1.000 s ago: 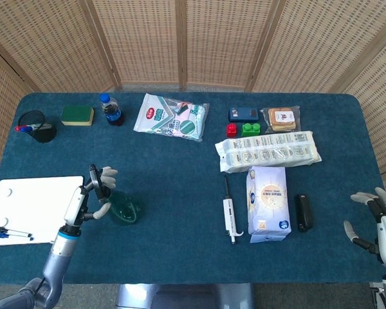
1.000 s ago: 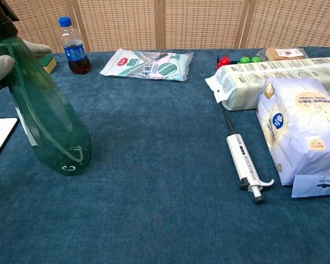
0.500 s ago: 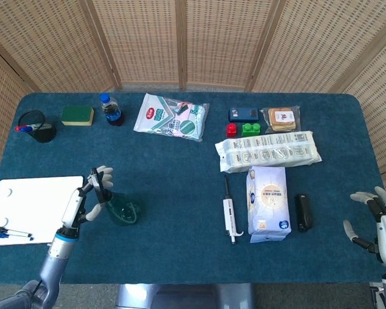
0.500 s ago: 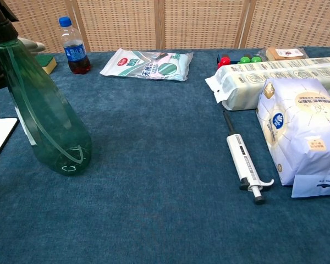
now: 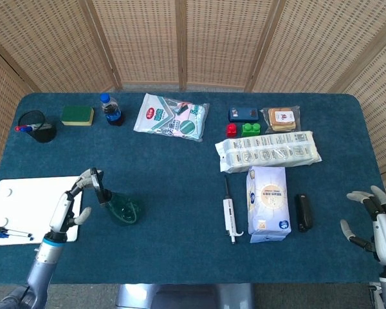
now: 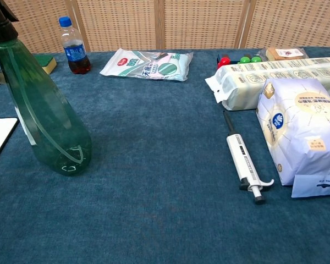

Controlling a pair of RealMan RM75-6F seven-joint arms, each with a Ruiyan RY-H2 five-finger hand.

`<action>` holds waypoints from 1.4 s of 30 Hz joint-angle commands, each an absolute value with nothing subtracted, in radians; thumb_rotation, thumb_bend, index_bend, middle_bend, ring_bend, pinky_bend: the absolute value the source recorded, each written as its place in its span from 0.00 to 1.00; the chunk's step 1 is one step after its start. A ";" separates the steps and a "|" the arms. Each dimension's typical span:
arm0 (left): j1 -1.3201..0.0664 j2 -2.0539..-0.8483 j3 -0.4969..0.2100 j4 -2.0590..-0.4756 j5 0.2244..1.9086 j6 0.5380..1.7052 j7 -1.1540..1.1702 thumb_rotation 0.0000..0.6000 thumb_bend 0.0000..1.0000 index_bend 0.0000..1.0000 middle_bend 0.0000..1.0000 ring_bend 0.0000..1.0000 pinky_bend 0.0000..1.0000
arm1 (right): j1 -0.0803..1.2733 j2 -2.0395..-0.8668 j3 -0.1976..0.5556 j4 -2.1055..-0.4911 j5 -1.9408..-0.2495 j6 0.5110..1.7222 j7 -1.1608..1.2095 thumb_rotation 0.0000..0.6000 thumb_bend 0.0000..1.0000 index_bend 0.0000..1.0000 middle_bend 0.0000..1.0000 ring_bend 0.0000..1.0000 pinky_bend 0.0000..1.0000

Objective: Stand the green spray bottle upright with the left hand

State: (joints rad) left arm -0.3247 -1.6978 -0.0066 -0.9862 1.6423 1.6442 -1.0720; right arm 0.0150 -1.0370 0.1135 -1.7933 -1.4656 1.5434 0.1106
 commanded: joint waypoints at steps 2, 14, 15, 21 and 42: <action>-0.290 -1.640 0.000 -1.021 1.624 1.656 -1.048 0.35 0.30 0.28 0.22 0.15 0.36 | 0.024 -1.034 0.114 -1.799 -1.460 1.528 0.101 1.00 0.38 0.30 0.30 0.11 0.16; -0.210 -1.334 0.060 -1.250 1.594 1.599 -0.748 0.53 0.30 0.34 0.28 0.20 0.38 | 0.071 -1.020 0.122 -1.807 -1.419 1.446 0.040 1.00 0.38 0.30 0.30 0.11 0.16; -0.204 -1.307 0.063 -1.277 1.590 1.597 -0.716 0.54 0.30 0.33 0.28 0.20 0.38 | 0.075 -1.020 0.124 -1.804 -1.414 1.440 0.029 1.00 0.38 0.30 0.30 0.11 0.16; -0.168 -1.150 0.088 -1.426 1.557 1.561 -0.527 0.65 0.30 0.33 0.28 0.19 0.37 | 0.100 -1.019 0.131 -1.790 -1.376 1.398 -0.010 1.00 0.38 0.30 0.30 0.10 0.16; -0.074 -0.960 0.090 -1.656 1.496 1.533 -0.227 0.77 0.30 0.34 0.27 0.16 0.34 | 0.116 -1.038 0.118 -1.741 -1.386 1.417 -0.141 1.00 0.38 0.30 0.30 0.09 0.15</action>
State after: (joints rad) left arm -0.0742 -0.9592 0.0916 -1.6548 1.4955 1.5334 -0.2285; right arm 0.1159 -1.0375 0.1184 -1.7411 -1.3864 1.4166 -0.1411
